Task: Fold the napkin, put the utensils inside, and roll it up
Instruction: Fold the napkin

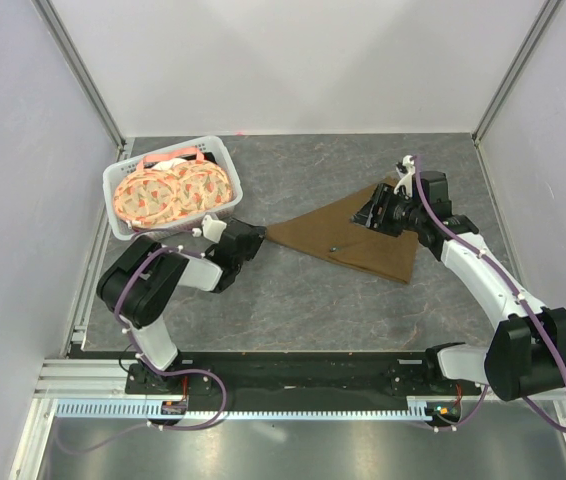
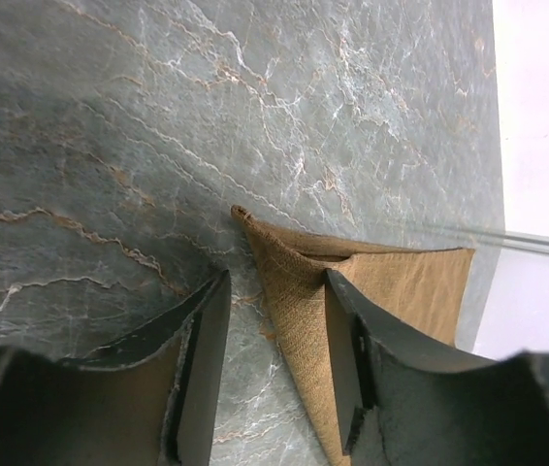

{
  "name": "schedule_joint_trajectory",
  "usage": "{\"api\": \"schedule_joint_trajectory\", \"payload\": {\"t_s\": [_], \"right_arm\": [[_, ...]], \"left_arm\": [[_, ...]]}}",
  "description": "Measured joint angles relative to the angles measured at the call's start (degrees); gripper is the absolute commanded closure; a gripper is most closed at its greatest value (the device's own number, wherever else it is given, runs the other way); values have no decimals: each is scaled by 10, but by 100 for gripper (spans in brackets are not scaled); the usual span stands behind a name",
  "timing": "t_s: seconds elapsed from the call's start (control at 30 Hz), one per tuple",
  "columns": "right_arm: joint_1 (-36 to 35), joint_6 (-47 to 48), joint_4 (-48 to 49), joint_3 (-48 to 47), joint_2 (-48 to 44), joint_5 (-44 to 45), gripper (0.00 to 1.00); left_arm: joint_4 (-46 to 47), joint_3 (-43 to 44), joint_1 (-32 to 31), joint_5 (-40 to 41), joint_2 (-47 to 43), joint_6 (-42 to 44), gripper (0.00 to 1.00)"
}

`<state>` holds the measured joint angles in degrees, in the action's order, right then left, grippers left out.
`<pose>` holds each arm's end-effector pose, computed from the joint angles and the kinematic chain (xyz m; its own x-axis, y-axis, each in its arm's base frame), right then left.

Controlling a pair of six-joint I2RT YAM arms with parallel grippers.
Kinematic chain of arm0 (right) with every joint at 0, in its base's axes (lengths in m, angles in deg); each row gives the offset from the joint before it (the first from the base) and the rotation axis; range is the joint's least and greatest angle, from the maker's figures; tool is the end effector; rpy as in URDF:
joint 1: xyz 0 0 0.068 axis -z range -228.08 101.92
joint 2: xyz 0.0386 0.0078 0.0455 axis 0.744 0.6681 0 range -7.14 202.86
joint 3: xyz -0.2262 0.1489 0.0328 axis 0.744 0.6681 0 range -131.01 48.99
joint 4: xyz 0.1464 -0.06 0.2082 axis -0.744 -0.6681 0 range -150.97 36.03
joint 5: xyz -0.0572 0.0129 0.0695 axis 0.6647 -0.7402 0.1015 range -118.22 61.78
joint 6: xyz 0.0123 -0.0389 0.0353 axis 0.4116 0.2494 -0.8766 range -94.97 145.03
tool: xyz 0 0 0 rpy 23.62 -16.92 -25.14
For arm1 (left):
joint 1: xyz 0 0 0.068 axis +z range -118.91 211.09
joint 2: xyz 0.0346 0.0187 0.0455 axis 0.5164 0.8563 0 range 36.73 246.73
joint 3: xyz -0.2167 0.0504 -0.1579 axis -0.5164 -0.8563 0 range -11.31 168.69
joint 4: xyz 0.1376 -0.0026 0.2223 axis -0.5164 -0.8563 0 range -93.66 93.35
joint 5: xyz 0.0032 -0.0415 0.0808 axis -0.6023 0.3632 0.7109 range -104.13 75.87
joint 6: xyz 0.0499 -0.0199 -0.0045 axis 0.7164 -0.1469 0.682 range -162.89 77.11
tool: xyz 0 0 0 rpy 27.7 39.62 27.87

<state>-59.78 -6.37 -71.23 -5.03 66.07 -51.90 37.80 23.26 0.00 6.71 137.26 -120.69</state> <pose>0.2719 0.0709 0.2790 -0.7581 0.3303 -0.5623 -0.1254 0.7723 0.6228 0.2757 -0.1513 0.1177 -0.3124 -0.8783 -0.3619 -0.3902 0.4660 -0.7941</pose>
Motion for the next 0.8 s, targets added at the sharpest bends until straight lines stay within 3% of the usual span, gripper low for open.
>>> {"api": "schedule_joint_trajectory", "payload": {"t_s": [0.3, 0.6, 0.73, 0.8], "right_arm": [[3, 0, 0, 0, 0, -3, 39], [3, 0, 0, 0, 0, -11, 39], [3, 2, -2, 0, 0, -11, 39], [3, 2, -2, 2, 0, -11, 39]], "left_arm": [[12, 12, 6, -4, 24, -16, 61], [7, 26, 12, -10, 43, -21, 84], [-7, 45, 13, -19, 49, 17, 98], [-18, 60, 12, -23, 50, 56, 98]]}}
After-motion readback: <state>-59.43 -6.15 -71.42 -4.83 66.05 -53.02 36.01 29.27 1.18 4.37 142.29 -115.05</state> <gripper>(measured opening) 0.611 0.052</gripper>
